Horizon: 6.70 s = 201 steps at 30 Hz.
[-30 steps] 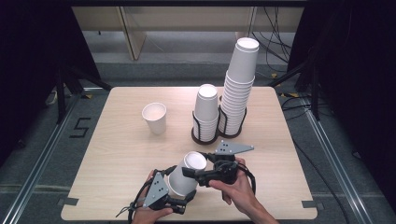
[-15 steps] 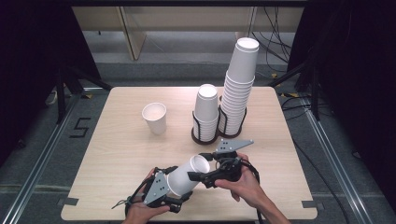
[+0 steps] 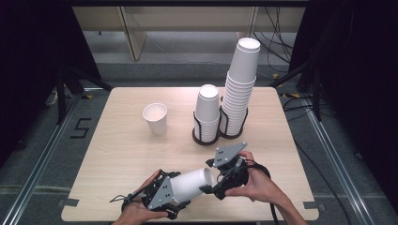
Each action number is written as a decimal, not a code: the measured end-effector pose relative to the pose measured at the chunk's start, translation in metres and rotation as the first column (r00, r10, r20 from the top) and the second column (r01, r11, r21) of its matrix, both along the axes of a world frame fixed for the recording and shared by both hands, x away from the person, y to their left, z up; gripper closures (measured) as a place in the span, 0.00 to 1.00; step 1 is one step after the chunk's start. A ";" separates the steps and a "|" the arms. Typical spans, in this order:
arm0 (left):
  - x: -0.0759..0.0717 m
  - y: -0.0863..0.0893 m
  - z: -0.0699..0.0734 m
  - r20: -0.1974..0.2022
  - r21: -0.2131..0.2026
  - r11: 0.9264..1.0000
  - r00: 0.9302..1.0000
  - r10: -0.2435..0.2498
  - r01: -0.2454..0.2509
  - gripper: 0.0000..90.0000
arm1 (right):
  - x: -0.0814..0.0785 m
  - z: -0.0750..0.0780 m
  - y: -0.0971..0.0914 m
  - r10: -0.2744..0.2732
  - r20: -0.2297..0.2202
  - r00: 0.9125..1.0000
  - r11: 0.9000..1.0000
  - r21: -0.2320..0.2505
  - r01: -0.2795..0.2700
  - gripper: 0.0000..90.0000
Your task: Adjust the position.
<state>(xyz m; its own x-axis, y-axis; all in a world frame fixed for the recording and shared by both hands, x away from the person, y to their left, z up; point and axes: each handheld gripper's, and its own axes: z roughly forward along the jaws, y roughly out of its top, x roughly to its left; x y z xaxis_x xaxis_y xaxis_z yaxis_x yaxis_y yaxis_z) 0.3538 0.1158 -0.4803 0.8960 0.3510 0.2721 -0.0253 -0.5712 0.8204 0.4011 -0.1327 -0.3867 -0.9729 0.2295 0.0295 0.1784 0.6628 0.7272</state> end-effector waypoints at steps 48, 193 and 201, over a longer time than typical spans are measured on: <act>-0.006 0.013 0.009 0.040 -0.311 0.931 0.981 -0.190 0.192 0.05 | -0.005 -0.026 0.011 0.343 0.002 0.939 0.930 -0.144 -0.339 0.26; 0.032 0.062 0.014 -0.121 -0.469 0.760 0.885 0.450 -0.450 0.15 | 0.007 -0.074 -0.025 -0.086 0.023 0.996 0.994 0.077 0.084 0.24; 0.040 0.070 0.010 -0.129 -0.462 0.731 0.854 0.504 -0.502 0.14 | 0.003 -0.077 -0.033 -0.101 0.025 0.995 0.993 0.061 0.099 0.24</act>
